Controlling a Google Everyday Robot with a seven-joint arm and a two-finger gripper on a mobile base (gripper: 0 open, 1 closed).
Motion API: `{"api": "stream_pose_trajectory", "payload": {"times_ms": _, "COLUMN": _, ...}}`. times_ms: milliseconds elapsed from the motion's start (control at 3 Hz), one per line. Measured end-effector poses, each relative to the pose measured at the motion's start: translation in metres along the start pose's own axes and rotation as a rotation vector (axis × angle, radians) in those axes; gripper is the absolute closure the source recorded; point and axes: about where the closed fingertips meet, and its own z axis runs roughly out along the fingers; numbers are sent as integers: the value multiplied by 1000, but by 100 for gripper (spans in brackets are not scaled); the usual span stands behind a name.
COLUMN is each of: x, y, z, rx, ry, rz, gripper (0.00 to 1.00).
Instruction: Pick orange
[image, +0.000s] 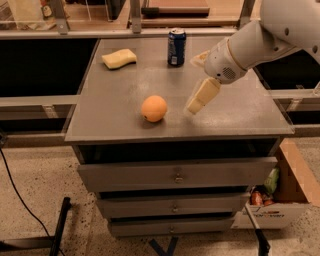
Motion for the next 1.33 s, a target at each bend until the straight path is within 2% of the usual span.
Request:
{"api": "stream_pose_trajectory", "payload": {"times_ms": 667, "x": -7, "y": -1, "z": 35, "rx": -93, "ry": -122, "rz": -28, "gripper": 0}}
{"api": "stream_pose_trajectory", "payload": {"times_ms": 1333, "x": -15, "y": 12, "z": 66, "rx": -178, "ry": -168, "rz": -50, "gripper": 0}}
